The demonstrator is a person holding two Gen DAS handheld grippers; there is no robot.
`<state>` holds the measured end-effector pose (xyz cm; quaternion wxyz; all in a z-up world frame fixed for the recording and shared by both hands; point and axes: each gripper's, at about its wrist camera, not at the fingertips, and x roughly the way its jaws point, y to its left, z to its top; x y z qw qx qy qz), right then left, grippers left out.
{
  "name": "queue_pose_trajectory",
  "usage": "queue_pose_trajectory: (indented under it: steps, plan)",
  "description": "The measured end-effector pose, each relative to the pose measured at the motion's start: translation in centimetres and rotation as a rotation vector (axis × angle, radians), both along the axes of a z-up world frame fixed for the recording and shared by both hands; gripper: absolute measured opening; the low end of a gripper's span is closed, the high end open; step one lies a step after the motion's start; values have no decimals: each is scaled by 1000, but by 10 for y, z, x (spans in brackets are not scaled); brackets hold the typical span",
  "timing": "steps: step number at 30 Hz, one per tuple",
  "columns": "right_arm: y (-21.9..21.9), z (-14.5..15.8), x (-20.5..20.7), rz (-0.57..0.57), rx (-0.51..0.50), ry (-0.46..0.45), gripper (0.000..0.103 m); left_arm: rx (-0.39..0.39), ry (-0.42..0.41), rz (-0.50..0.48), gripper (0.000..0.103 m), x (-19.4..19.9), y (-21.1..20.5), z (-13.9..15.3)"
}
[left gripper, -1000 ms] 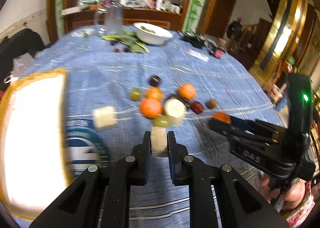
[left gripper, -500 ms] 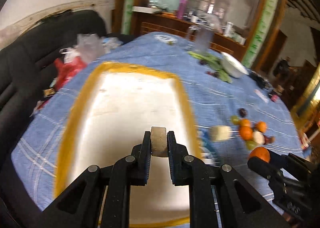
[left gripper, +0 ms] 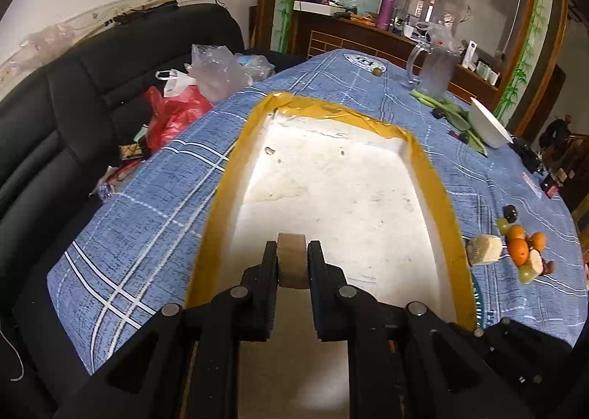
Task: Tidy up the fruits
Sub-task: 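Carry the cube and orange over the tray and open both grippers, then move both grippers back to the fruit pile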
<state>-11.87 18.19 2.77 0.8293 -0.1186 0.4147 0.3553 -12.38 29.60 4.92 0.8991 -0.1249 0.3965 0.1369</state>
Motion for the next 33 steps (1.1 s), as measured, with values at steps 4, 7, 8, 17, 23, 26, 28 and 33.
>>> queue_pose_trajectory:
  steps: [4, 7, 8, 17, 23, 26, 28, 33]
  plan:
    - [0, 0, 0, -4, 15, -1, 40, 12, -7, 11, 18, 0, -1, 1]
    - [0, 1, -3, -2, 20, -8, 40, 14, -17, 12, 33, -1, -3, 3]
    - [0, 1, -4, -4, 21, -9, 40, 14, -21, 13, 38, -2, -4, 4]
    - [-18, 25, -19, -27, 68, -89, 56, 41, -76, 9, 55, -12, -17, 28]
    - [-46, 38, -27, -78, 113, -113, 64, 71, -100, -29, 63, -18, -40, 42]
    - [-61, 41, -29, -112, 128, -112, 65, 87, -107, -61, 67, -21, -55, 47]
    - [-73, 43, -30, -136, 133, -116, 65, 102, -112, -78, 68, -22, -65, 50]
    - [-106, 44, -33, -196, 143, -122, 69, 128, -117, -115, 70, -25, -85, 55]
